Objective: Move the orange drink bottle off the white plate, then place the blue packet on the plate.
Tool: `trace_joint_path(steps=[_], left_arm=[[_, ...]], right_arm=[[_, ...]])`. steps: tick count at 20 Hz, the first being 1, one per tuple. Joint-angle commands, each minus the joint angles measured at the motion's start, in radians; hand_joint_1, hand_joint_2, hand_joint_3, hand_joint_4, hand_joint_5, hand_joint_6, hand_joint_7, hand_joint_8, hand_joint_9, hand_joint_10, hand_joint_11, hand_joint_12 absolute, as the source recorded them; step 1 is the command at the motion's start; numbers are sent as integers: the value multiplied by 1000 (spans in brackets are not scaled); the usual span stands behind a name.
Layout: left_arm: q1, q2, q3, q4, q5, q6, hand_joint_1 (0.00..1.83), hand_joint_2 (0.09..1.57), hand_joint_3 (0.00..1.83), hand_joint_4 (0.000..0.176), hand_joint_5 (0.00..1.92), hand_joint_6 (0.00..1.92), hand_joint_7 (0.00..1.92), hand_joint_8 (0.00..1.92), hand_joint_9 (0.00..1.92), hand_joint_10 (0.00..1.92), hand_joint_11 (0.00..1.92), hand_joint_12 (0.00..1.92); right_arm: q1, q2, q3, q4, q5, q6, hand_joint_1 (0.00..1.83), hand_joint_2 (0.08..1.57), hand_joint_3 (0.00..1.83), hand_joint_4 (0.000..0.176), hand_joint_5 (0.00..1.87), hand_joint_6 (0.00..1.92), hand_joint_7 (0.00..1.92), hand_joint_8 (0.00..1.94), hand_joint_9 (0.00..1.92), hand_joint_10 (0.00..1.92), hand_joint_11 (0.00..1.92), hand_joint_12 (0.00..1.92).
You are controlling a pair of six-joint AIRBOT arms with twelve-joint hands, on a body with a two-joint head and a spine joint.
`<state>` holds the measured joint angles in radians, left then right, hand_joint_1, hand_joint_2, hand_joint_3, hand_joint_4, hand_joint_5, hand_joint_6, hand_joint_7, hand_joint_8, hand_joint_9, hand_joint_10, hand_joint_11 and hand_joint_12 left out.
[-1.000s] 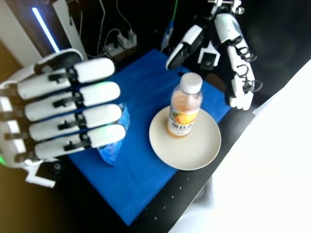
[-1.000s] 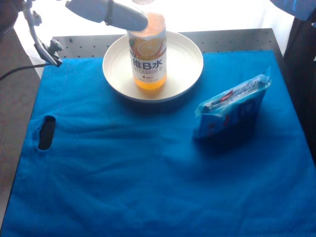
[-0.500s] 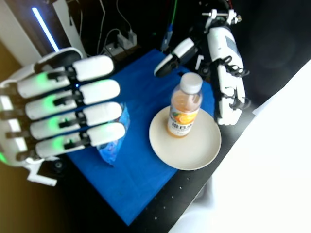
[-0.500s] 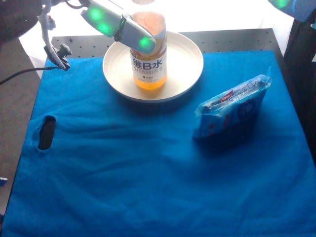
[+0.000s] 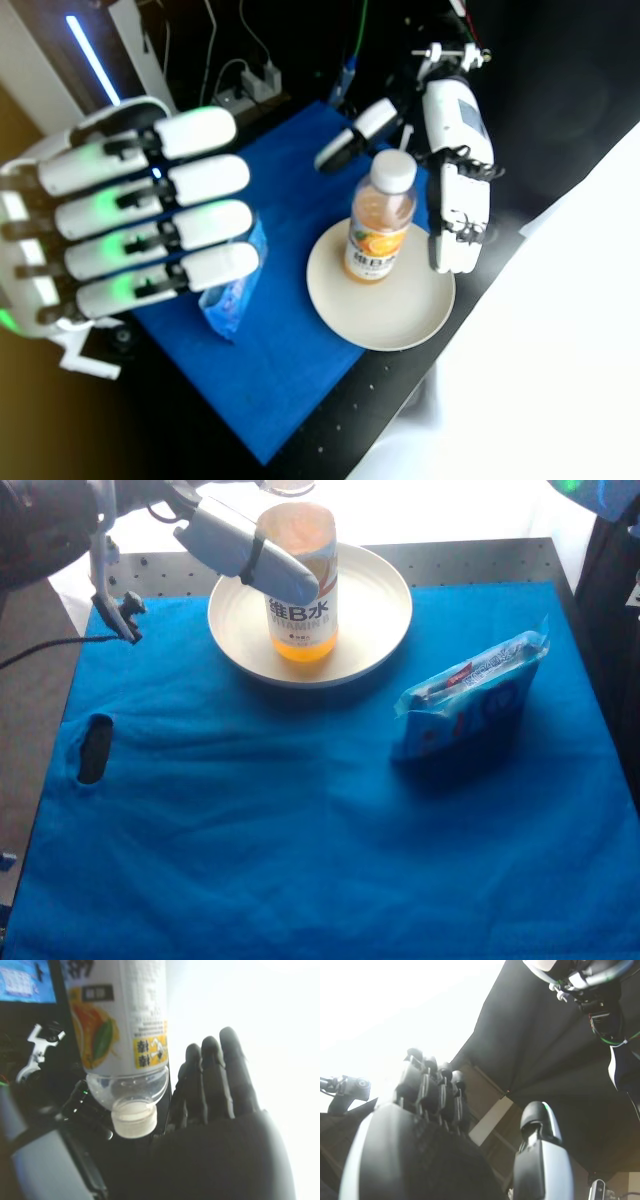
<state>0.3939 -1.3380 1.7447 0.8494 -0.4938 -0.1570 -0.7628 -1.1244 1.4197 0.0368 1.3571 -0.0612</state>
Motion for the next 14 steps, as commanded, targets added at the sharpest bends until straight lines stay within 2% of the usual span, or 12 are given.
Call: trace_joint_path(steps=[1, 4, 8, 9, 10, 11, 12, 13, 14], left_arm=[[-7, -8, 3, -47, -65, -9, 865, 688, 3, 0, 319, 7, 410, 3, 394, 1, 308, 180], [7, -23, 21, -53, -73, -34, 936, 743, 3, 0, 410, 10, 453, 5, 417, 4, 319, 153], [24, -43, 51, -56, -77, -69, 1011, 800, 1, 0, 563, 7, 567, 5, 549, 8, 450, 205], [29, -47, 58, -64, -83, -80, 1133, 854, 3, 0, 697, 16, 669, 10, 682, 19, 665, 323], [32, -49, 62, -66, -84, -82, 1190, 894, 2, 0, 772, 13, 740, 8, 772, 17, 788, 379], [32, -50, 63, -68, -84, -82, 1259, 960, 0, 0, 846, 9, 828, 5, 861, 13, 754, 425], [32, -50, 64, -68, -84, -82, 1298, 982, 0, 0, 893, 8, 889, 9, 942, 14, 743, 576], [32, -50, 64, -70, -84, -82, 1361, 1051, 0, 0, 964, 744, 1035, 630, 1069, 708, 792, 783], [32, -50, 65, -73, -86, -83, 1247, 1099, 4, 0, 928, 990, 1033, 870, 1015, 461, 798, 872]], right_arm=[[16, 0, -2, 29, 117, 13, 584, 1083, 1, 0, 258, 3, 213, 6, 187, 8, 150, 8], [16, 0, -3, 29, 122, 18, 560, 1068, 0, 0, 251, 1, 187, 0, 171, 0, 133, 0], [16, 0, -3, 29, 126, 18, 586, 1064, 0, 0, 267, 6, 174, 5, 162, 0, 150, 6], [16, 0, -4, 29, 126, 18, 583, 1055, 0, 0, 262, 3, 177, 5, 159, 0, 133, 0], [16, 0, -5, 29, 126, 18, 571, 1052, 0, 0, 255, 0, 173, 3, 153, 0, 131, 1], [16, 0, -5, 29, 127, 18, 565, 1061, 0, 0, 243, 0, 167, 0, 142, 0, 101, 0], [16, 0, -5, 29, 127, 18, 552, 1070, 3, 0, 253, 5, 168, 1, 143, 1, 104, 4], [16, 0, -5, 28, 127, 18, 546, 1058, 0, 16, 256, 6, 165, 0, 141, 1, 109, 6], [16, 0, -5, 28, 128, 18, 563, 1055, 0, 4, 254, 4, 169, 2, 141, 1, 105, 4]])
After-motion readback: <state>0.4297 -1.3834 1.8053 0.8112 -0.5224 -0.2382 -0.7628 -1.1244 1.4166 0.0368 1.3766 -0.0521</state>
